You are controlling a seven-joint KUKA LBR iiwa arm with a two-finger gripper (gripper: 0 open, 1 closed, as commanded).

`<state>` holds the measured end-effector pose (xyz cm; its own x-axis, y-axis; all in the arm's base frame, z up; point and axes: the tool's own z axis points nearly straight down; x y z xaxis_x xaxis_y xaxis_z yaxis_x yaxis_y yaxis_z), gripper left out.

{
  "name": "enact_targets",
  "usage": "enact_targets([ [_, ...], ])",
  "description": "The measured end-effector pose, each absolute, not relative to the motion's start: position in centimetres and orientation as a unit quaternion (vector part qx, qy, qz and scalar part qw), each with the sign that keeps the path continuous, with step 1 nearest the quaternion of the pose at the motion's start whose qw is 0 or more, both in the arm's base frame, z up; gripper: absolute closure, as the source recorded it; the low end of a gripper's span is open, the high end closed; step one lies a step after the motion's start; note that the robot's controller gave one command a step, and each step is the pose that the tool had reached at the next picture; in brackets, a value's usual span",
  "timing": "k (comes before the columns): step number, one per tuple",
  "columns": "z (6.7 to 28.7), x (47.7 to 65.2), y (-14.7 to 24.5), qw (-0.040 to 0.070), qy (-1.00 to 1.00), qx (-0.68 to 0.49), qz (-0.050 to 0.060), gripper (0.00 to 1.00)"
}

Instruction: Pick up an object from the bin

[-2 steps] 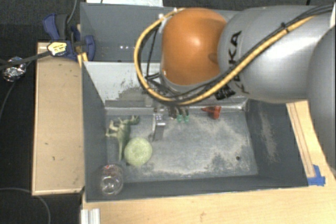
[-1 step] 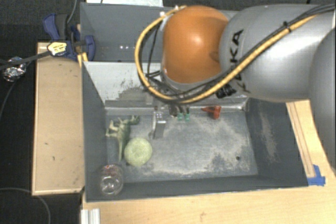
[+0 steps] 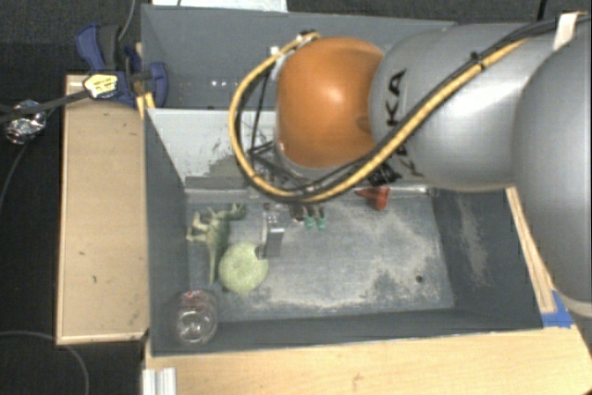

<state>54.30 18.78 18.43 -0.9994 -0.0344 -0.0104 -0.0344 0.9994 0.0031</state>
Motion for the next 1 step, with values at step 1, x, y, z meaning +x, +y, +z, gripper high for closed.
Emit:
enact_targets([
  [1,14.06,53.03,19.94,0.001,0.995,-0.103,0.001,0.00],
])
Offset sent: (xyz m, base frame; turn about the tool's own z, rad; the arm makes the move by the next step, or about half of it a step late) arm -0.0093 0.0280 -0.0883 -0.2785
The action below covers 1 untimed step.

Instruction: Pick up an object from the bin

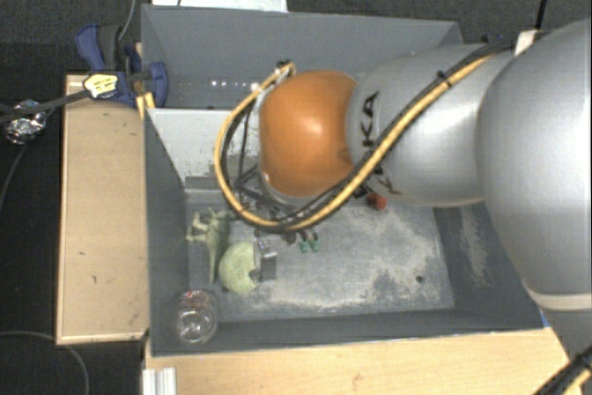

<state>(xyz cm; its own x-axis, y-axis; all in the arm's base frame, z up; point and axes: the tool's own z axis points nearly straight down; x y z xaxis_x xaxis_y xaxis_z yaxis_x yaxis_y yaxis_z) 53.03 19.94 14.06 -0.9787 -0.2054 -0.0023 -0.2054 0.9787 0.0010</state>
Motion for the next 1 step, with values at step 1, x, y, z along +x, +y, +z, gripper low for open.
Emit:
enact_targets([
  [1,10.83,53.37,21.11,0.006,0.989,-0.149,0.001,0.00],
])
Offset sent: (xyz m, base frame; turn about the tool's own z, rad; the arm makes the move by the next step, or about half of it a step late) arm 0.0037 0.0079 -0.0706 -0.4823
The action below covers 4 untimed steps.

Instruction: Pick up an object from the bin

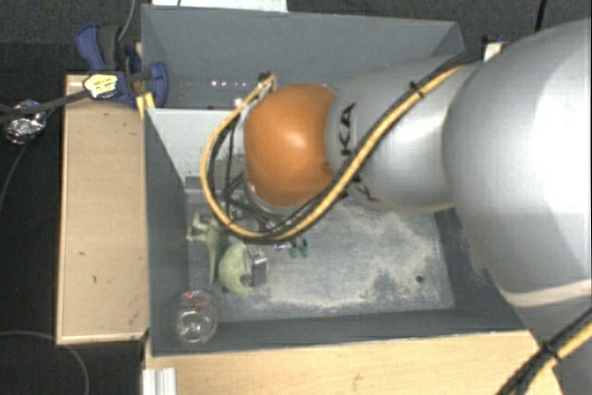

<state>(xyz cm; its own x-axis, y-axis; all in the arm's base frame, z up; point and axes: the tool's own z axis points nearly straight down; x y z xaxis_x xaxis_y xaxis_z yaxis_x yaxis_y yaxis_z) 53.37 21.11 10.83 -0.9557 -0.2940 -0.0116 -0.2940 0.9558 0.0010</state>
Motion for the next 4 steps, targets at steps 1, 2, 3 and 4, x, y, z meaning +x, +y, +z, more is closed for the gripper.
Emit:
enact_targets([
  [1,8.7,53.3,21.2,0.003,0.972,-0.235,0.001,0.00],
  [2,7.4,54.5,22.2,0.007,0.957,-0.289,0.001,1.00],
  [3,7.4,54.5,22.2,0.007,0.958,-0.288,0.001,1.00],
  [4,8.3,54.9,21.7,0.009,0.955,-0.297,0.002,1.00],
])
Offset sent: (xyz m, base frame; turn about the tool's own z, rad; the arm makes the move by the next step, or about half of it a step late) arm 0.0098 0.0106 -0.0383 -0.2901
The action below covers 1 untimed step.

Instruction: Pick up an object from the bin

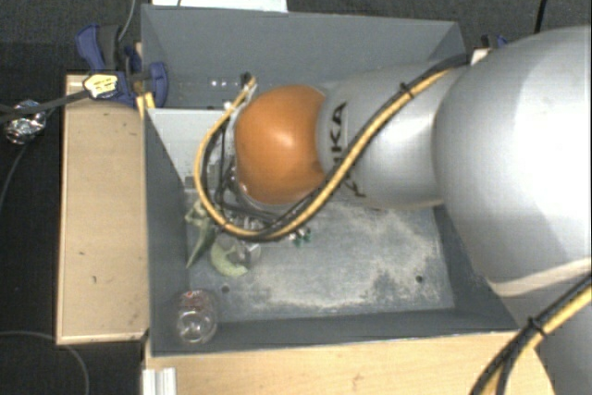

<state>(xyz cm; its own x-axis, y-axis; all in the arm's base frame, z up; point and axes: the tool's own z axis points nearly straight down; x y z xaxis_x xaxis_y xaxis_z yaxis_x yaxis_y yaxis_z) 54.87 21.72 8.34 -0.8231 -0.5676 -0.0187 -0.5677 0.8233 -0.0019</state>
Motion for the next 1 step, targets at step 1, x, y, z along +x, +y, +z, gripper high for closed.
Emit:
enact_targets([
  [1,8.96,54.94,22.07,0.010,0.954,-0.301,0.001,1.00],
])
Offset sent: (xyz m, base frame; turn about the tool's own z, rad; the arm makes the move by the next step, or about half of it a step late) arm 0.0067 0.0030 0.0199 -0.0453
